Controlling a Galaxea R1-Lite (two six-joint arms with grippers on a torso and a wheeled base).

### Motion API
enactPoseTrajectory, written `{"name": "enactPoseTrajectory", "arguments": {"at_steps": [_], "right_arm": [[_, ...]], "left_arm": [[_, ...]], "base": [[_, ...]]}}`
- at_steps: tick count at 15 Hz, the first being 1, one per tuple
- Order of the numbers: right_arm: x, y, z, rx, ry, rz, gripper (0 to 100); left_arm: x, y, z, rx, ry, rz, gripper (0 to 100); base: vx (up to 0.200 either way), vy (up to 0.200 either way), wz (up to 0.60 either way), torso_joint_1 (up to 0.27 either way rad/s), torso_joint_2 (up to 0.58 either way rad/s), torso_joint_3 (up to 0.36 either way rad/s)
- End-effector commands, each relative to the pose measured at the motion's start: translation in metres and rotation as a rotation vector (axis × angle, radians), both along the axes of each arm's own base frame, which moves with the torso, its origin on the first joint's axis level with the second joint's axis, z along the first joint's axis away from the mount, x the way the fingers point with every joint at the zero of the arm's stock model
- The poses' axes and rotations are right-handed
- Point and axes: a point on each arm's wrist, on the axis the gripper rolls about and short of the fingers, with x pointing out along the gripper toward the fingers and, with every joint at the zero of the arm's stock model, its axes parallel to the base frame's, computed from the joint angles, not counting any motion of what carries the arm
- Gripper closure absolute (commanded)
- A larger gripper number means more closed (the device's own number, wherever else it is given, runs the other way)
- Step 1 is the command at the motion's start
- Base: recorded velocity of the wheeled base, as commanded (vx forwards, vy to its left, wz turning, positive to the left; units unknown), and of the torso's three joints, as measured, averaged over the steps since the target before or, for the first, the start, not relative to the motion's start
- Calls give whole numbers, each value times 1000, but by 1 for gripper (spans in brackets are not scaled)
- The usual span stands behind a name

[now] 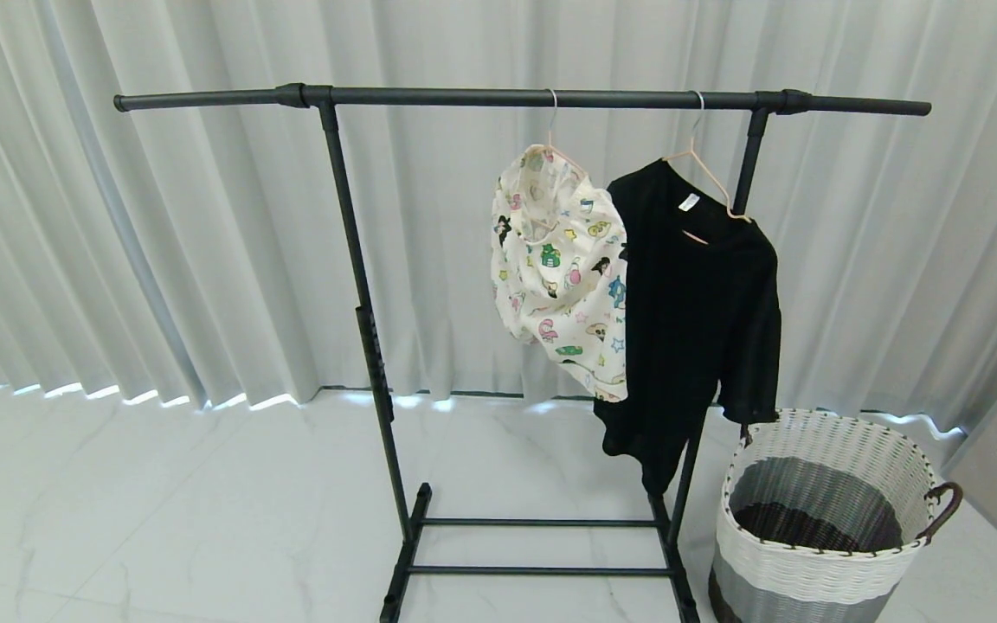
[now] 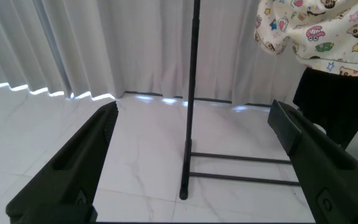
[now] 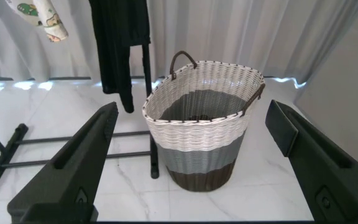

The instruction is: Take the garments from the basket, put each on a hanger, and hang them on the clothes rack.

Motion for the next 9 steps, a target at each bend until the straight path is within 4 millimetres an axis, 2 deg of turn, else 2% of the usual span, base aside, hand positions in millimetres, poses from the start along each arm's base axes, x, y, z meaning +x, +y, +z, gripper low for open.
{"name": "enactPoseTrajectory", "arguments": {"at_steps": [1,9], "right_arm": [[-2,0,-1,10,-28,-15,0],[-2,0,-1,17,-27,-22,0]], "left_arm": [[0,0,0,-2,0,1,0],[0,0,0,-4,-2,1,0]], "base": [[0,0,0,0,0,0],[0,0,0,0,0,0]]}}
